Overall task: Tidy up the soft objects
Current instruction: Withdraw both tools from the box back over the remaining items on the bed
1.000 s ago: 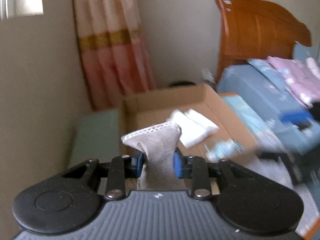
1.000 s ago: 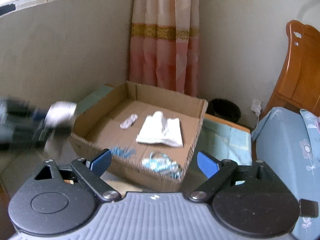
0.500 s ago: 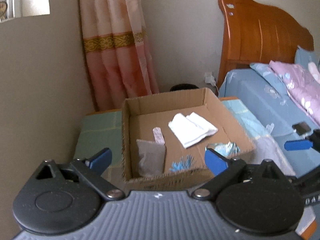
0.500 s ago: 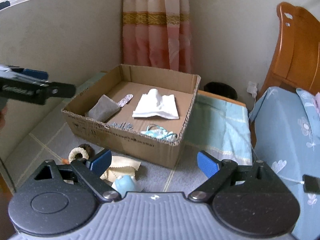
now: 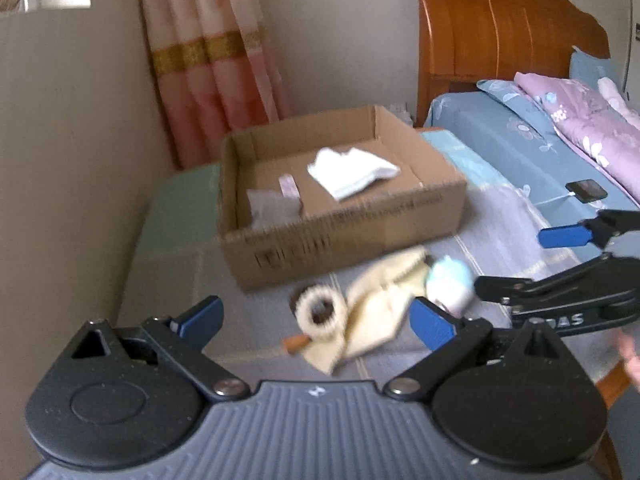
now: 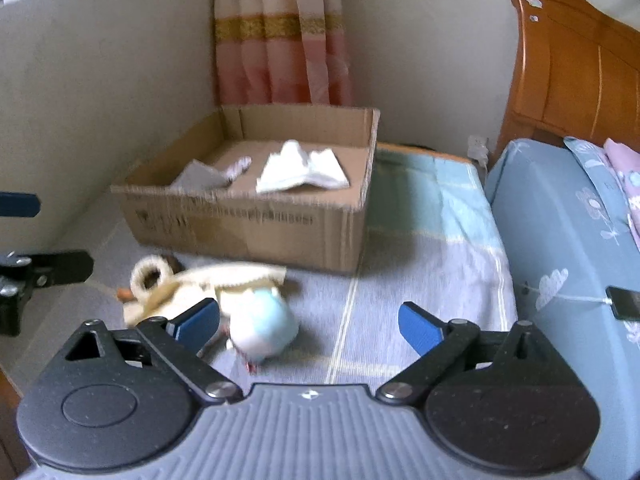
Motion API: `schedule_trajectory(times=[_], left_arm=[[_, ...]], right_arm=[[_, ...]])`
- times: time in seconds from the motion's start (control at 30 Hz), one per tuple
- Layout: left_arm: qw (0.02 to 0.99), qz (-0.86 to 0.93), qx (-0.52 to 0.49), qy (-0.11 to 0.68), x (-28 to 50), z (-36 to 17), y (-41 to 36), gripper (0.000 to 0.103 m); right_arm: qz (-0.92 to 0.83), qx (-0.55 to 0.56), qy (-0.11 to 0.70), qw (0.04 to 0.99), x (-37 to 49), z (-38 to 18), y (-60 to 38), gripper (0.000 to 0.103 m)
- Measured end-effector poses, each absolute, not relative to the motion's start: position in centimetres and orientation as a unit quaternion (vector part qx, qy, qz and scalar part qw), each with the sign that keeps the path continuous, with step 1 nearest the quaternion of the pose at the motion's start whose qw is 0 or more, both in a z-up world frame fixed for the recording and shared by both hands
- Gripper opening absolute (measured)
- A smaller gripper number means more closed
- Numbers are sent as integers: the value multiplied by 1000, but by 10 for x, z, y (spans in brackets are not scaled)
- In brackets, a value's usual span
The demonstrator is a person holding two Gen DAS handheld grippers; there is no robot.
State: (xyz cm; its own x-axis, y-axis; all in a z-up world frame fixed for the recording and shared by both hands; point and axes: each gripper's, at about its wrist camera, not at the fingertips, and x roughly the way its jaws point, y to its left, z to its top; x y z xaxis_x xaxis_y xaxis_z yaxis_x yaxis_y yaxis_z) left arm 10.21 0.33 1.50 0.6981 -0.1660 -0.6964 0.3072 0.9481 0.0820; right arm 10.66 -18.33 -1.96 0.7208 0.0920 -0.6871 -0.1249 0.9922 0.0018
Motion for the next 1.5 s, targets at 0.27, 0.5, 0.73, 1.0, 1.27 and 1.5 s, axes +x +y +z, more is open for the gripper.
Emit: schedule_trajectory(times=[0.27,0.5,0.73,1.0,1.27,1.5], left_arm=[[915,-111,57,384,96,-13,17,99],[916,-88,72,384,102,-29,26,99],[911,-103,80,392,105,-43,24,99],[903,-129,76,402,112,-54,15,99],[885,-161,59,433,118,-76,9,99],[891,-170,76,415,115,-83,8,103]], right_arm=[[45,6,384,922,108,-46,-179,98],[41,10,385,922,124,-55,-164,98],[25,9,391,920,141,-63,-156,98],[4,20,398,917,122,-61,-185,99],[-1,46,403,914,106,-62,-206,101],[7,50,406,912,97,-67,-213,101]])
